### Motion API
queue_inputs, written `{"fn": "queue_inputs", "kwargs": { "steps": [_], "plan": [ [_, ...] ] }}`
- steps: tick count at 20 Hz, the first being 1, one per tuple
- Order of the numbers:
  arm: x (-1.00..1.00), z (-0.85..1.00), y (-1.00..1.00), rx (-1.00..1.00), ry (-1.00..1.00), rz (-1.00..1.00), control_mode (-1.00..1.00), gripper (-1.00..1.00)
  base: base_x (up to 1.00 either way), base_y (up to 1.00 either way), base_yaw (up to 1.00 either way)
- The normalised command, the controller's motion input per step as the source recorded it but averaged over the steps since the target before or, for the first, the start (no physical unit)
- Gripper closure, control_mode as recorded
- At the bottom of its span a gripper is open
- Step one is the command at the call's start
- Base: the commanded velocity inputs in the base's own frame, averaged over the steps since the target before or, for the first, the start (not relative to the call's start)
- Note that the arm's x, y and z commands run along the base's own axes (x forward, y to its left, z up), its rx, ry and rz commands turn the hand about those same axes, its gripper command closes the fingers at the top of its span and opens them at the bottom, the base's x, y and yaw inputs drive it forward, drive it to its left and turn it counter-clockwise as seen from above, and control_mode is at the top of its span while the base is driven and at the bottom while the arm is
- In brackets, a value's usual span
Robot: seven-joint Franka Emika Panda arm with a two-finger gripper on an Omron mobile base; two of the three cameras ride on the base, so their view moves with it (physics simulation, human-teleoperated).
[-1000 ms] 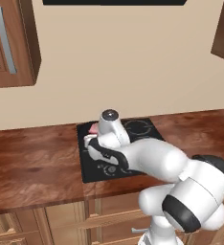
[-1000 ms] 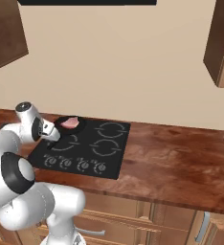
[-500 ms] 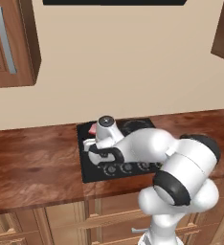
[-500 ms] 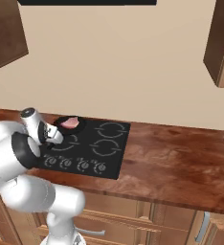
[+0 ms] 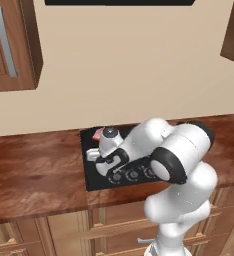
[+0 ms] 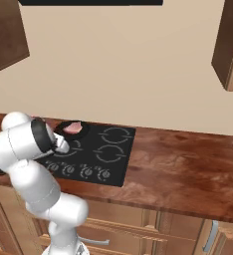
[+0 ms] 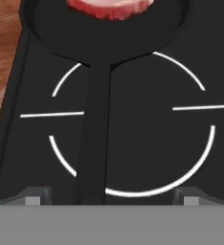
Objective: Pick up the pan with the steak in it and place it on the dining table. Then place the steak on the plate.
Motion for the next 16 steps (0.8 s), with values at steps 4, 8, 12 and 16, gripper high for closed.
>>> {"fn": "queue_inputs", "kwargs": {
  "steps": [4,8,12,16],
  "plan": [
    [0.33,-0.38,0.16,0.02,0.0,0.0,-1.0,-1.0,0.0,0.0,0.0],
    [0.29,-0.39,0.2,0.0,-0.01,0.0,-1.0,-1.0,0.0,0.0,0.0],
    [0.28,-0.38,0.25,0.0,-0.01,0.0,-1.0,-1.0,0.0,0.0,0.0],
    [0.08,-0.09,0.1,-0.01,0.0,0.0,-1.0,1.0,0.0,0.0,0.0]
  ]
}}
